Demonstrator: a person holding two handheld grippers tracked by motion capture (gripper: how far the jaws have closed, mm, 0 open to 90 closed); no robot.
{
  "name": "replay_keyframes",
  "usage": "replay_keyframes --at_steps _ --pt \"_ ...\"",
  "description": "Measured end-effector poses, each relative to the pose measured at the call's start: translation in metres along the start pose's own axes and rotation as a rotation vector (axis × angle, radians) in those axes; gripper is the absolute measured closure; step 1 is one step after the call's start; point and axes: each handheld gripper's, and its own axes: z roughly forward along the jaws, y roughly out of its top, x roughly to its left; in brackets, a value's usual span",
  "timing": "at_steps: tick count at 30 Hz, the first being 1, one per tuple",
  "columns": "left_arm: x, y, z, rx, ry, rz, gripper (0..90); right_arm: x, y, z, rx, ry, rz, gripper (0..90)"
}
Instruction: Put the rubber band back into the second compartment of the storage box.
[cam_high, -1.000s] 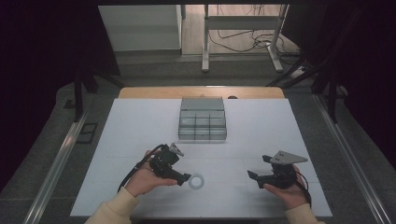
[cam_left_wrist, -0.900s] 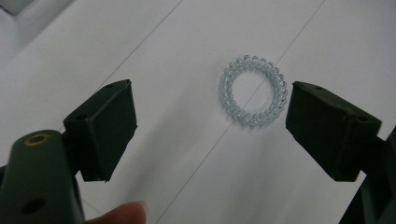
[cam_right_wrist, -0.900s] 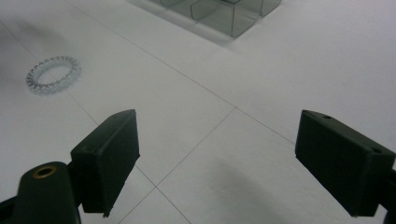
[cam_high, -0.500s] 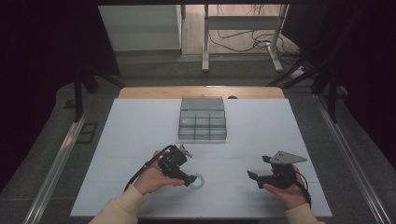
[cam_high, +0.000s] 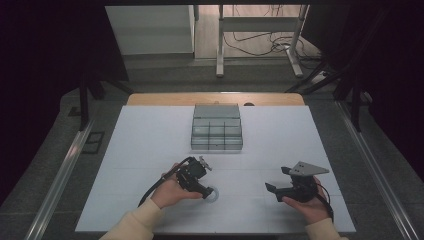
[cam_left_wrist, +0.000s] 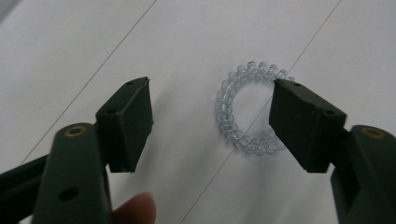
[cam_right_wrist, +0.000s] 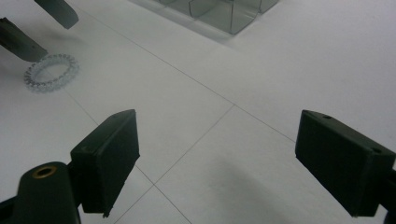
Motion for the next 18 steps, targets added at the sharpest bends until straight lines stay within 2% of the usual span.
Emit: replay_keyframes --at_steps 18 --pt "-0.0055 0.0008 0.0083 0.048 0.010 0.059 55.4 -0.0003 -0.0002 0.0000 0.007 -0.005 0.000 14.1"
